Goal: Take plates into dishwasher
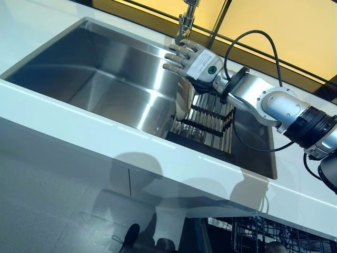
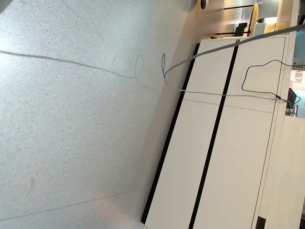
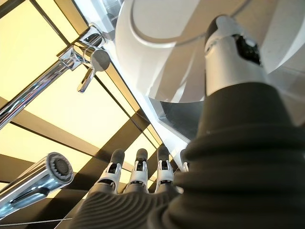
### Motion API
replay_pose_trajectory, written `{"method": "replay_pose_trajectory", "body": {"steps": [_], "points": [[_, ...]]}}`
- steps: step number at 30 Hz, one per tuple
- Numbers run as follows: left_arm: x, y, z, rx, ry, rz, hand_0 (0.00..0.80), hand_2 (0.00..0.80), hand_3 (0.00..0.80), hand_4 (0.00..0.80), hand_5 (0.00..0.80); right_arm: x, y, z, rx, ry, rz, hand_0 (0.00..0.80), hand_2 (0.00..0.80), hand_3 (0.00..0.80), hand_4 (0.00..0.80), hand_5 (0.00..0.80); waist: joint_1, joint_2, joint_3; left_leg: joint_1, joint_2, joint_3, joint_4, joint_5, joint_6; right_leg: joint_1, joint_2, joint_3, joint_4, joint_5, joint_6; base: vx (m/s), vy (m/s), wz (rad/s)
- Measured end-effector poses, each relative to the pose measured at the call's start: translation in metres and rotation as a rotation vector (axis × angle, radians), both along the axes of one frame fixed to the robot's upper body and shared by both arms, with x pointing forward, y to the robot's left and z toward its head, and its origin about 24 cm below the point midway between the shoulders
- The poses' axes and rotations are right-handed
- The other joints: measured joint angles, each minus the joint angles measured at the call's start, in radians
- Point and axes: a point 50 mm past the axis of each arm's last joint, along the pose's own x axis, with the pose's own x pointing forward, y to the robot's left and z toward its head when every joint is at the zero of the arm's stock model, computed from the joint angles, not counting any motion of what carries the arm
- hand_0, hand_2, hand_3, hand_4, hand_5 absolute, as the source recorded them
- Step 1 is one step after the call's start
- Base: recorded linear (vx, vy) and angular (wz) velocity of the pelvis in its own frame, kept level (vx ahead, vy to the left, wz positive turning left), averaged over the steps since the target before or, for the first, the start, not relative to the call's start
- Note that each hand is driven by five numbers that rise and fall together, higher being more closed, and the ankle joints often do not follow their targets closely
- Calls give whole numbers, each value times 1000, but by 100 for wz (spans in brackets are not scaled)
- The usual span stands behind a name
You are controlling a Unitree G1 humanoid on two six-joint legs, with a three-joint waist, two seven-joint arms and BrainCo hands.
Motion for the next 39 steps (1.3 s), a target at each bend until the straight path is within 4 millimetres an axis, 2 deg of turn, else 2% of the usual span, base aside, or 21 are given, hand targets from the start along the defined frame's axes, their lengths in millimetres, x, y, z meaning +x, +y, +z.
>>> {"method": "replay_pose_trajectory", "body": {"steps": [9, 10, 11, 12, 23, 39], "points": [[1, 2, 1, 1, -4, 4, 0, 0, 0, 0, 0, 3, 4, -8, -34, 44, -30, 0, 0, 0, 0, 0, 2, -1, 8, -26, -1, -4, 4, 5, 3, -18, 0, -16, 0, 0, 0, -14, 11, 3], [1, 2, 1, 1, -5, 4, 0, 0, 0, 0, 0, 4, 5, -9, -38, 53, -36, 63, 63, 63, 63, 63, 2, 0, 9, -29, -1, -4, 4, 5, 2, -22, 0, -16, 0, 0, 0, -36, 18, 0], [2, 2, 1, 0, -7, 3, 0, 0, 0, 0, 0, 5, 6, -10, -46, 66, -49, 637, 637, 637, 637, 637, 4, 1, 13, -30, -1, -4, 4, 5, 3, -22, 0, -16, 0, 0, 1, -32, 11, -1], [2, 2, 2, 0, -10, 2, 0, 0, 0, 0, 0, 5, 6, -11, -53, 71, -59, 800, 800, 800, 800, 800, 5, 1, 18, -29, -1, -4, 5, 5, 2, -22, 0, -16, 0, -1, 1, 0, 0, 0], [5, 2, 3, -1, -18, 0, 0, 0, 0, 0, 0, 20, -6, -25, -161, 132, -240, 800, 800, 800, 800, 800, 23, 0, 35, -29, 2, -3, 5, 7, 1, -23, 1, -17, 0, 0, 1, 0, 0, 0], [7, 2, 4, -1, -23, 0, 0, 0, 0, 0, 0, 23, -8, -31, -190, 153, -246, 800, 800, 800, 800, 800, 21, -1, 35, 2, 8, 5, 5, 6, 0, 7, 2, -16, 0, 2, -2, 0, 0, 0]]}}
